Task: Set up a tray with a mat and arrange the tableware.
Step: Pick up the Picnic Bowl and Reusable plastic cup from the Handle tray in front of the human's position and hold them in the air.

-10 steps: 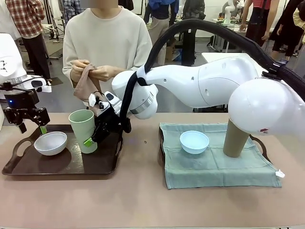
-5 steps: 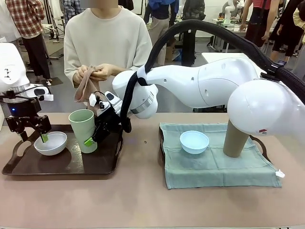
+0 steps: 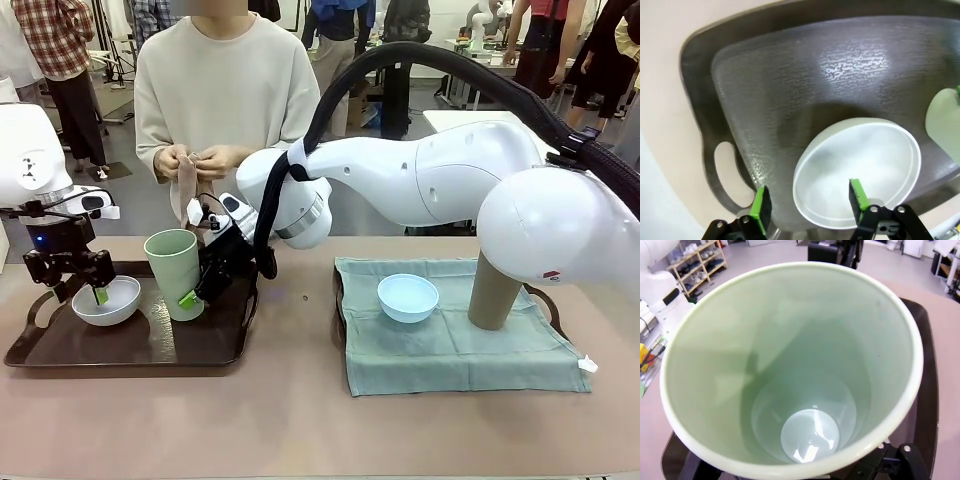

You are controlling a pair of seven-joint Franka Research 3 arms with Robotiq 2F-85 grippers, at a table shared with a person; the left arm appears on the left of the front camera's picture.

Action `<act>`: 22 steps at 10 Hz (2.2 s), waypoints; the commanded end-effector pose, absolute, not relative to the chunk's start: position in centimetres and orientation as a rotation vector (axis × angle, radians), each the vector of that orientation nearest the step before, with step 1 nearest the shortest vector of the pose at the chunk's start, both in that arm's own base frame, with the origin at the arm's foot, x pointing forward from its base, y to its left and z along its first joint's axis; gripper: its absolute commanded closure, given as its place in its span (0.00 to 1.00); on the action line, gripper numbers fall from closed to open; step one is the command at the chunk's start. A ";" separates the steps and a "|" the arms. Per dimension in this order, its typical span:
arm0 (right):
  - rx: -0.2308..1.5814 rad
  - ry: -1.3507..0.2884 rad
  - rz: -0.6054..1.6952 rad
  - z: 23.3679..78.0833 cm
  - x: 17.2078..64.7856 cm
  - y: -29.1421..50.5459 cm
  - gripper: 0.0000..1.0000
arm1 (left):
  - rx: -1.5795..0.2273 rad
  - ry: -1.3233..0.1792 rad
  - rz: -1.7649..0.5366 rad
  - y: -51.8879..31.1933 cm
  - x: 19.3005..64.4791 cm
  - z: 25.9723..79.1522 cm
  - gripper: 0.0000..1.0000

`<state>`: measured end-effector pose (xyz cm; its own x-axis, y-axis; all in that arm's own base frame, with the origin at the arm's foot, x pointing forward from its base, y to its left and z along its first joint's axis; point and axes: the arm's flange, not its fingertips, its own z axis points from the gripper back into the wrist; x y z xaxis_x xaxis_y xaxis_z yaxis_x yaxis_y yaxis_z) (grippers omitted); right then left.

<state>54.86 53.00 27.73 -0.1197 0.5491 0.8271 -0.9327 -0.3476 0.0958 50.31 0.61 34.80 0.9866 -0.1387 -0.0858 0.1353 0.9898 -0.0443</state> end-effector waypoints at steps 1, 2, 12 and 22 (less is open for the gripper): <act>0.976 -0.547 1.740 27.8 55.9 53.7 0.59 | -0.024 0.054 -0.107 0.8 50.6 34.7 0.66; 0.975 -0.546 1.743 27.8 55.8 53.8 1.00 | -0.021 0.048 -0.106 0.7 50.5 34.8 0.91; 0.970 -0.543 1.726 28.0 55.7 54.0 1.00 | -0.005 0.061 -0.095 0.6 50.2 35.7 1.00; 0.840 -0.649 1.702 49.6 42.8 48.3 1.00 | -0.044 -0.204 0.059 -0.1 40.4 56.7 1.00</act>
